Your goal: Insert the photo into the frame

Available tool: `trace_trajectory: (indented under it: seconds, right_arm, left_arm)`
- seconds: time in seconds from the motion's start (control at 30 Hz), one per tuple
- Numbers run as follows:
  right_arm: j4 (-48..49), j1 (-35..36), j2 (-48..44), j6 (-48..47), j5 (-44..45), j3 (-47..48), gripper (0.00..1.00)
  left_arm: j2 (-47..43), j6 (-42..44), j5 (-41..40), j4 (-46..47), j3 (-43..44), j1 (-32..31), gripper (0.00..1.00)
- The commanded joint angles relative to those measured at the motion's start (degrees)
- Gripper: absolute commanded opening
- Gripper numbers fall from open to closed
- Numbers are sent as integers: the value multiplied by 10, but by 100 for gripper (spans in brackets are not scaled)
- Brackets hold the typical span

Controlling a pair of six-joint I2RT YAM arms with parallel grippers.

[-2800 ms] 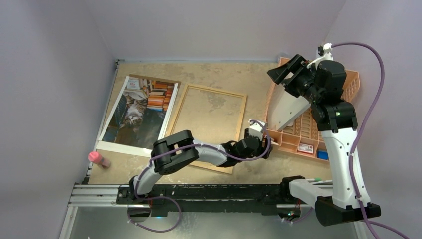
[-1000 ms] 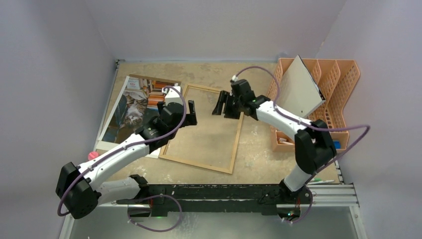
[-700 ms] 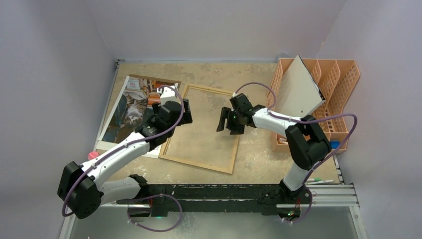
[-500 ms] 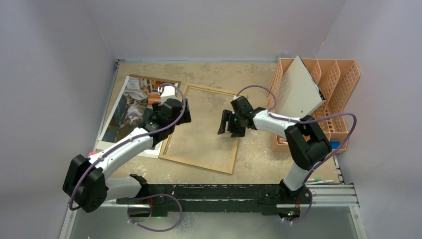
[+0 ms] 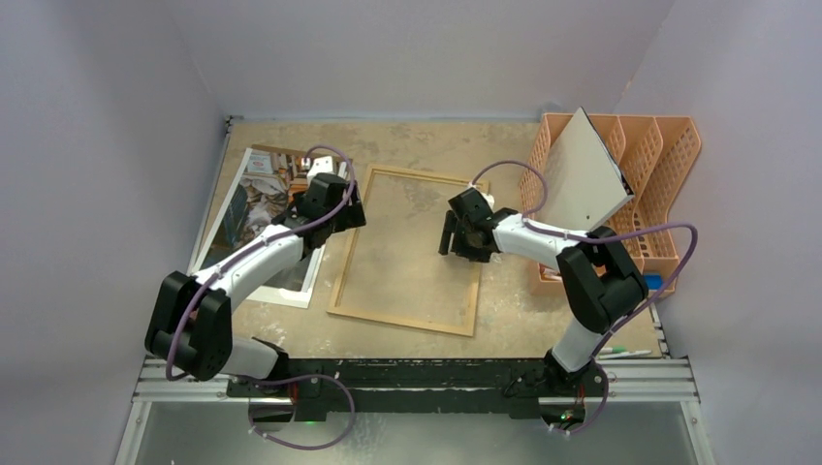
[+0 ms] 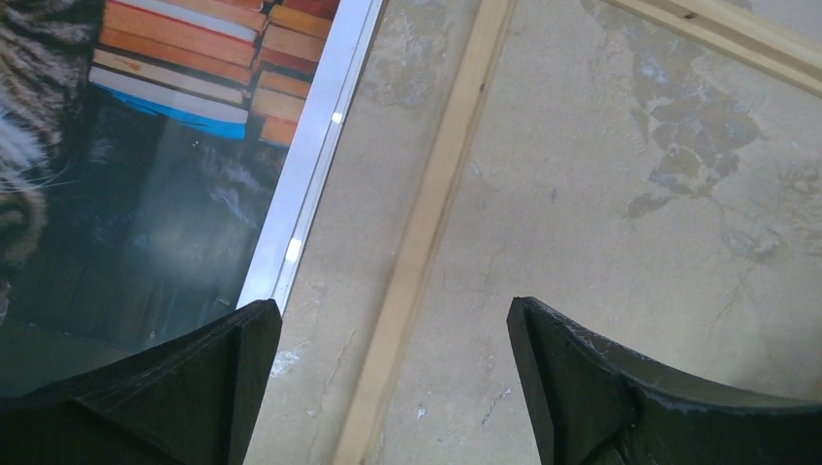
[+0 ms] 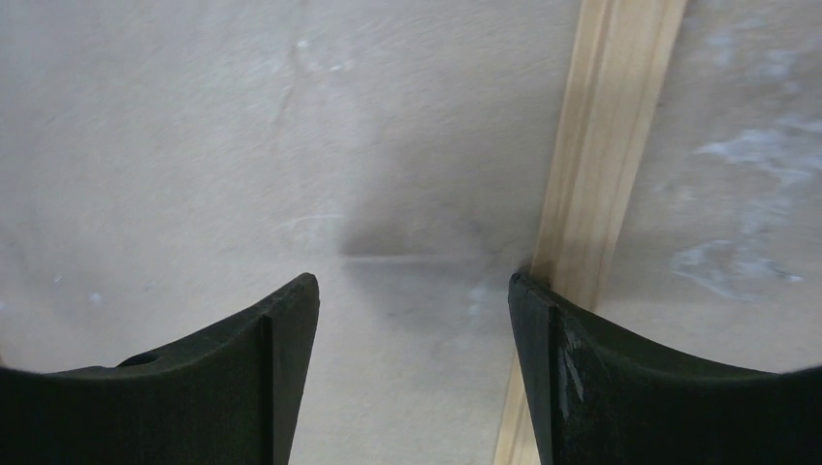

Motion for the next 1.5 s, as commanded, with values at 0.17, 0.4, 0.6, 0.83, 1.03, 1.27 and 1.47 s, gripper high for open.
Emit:
trace_trajectory:
  seconds: [0.17,0.4,0.6,0.83,1.03,1.27,1.47]
  right_arm:
    - [-130,-8,-16,35,147,5,75]
    - [45,-6,-52,-23,-46,52,75]
    - [116,25,52,60,-150,173,69]
    - [126,60,175,103,-149,339,67]
    - [164,61,249,110,-138,410,65]
    - [119,58,328,21,-146,531,63]
    - [125,57,359,-19,-147,565,64]
  left_arm:
    - [21,3,41,-18,30,60,92]
    - [59,22,67,-49,57,124,90]
    - [114,18,126,-47,82,199,87]
    - [163,18,149,-20,126,257,86]
    - [227,8,159,29,175,295,85]
    - [285,26,88,38,228,324,84]
    - [333,40,112,4,253,333,86]
